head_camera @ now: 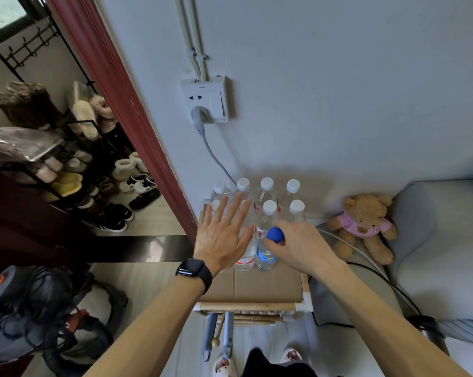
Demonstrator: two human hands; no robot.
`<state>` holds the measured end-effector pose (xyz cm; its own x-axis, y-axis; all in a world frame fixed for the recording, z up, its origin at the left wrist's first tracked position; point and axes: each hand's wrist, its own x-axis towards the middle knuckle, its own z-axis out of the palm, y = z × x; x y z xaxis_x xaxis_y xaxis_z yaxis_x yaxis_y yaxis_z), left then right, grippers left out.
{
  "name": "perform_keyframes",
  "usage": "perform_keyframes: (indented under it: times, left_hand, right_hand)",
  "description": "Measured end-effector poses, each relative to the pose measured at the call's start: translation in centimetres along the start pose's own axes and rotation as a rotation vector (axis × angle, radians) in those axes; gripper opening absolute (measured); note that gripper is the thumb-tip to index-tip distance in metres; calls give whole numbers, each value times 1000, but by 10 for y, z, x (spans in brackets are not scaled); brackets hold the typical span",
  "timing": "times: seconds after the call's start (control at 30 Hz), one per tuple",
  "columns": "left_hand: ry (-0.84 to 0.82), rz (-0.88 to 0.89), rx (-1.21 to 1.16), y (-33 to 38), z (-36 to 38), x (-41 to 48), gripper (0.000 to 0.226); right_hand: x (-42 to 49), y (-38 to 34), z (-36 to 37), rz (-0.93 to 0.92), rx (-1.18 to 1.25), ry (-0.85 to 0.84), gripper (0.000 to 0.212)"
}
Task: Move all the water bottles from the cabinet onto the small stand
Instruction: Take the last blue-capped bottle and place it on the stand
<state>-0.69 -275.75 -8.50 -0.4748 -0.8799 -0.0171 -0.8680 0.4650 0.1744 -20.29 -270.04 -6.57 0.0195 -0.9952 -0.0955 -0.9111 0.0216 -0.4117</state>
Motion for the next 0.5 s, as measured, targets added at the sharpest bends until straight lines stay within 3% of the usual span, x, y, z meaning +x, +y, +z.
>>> perform_keyframes:
  times: [0.2,0.5]
  left_hand:
    - [-6,-11,-4,3,0,0,63]
    - [1,-20,-22,4,-5,1,61]
  right_hand:
    - [-2,-1,-1,17,-9,-7,31]
    - [-6,9,-15,72,87,-10,47]
